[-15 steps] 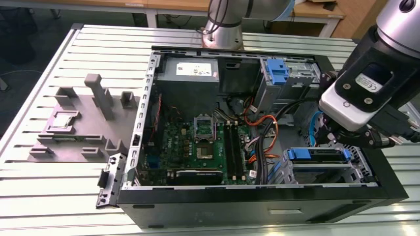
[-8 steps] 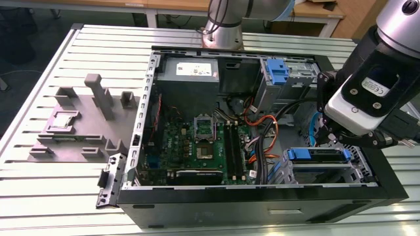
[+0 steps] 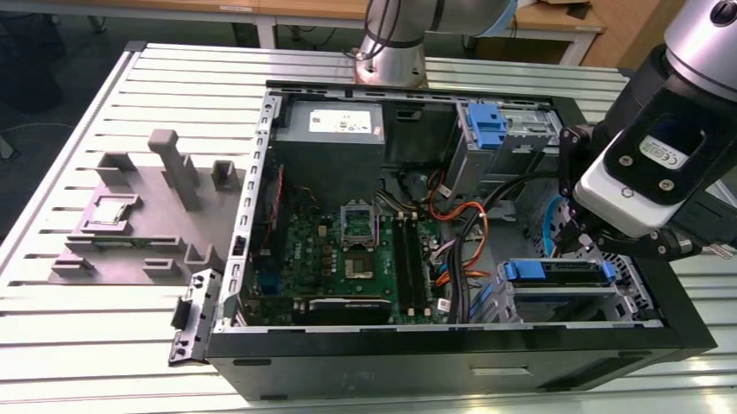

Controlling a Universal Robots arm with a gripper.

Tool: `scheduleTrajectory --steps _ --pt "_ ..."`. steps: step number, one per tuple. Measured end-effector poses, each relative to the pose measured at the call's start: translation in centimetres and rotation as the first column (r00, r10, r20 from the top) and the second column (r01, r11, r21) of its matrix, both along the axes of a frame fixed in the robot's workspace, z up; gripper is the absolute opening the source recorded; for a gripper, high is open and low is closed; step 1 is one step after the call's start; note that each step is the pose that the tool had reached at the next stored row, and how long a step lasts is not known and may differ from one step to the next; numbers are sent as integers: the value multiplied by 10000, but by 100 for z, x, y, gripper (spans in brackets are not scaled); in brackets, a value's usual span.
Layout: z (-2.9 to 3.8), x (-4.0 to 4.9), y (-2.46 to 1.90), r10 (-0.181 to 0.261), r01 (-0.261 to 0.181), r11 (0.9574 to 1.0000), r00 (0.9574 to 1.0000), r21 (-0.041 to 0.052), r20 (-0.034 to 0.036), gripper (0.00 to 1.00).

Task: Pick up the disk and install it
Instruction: 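Insert the first disk wire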

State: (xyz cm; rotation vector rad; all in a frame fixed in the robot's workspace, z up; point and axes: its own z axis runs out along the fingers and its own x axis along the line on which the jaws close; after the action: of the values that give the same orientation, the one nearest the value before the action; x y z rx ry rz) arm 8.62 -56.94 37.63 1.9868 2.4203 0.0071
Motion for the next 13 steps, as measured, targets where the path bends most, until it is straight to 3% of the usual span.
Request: scheduleTrajectory --steps 13 --pt "5 3 0 3 -3 10000 10000 -14 0 10"
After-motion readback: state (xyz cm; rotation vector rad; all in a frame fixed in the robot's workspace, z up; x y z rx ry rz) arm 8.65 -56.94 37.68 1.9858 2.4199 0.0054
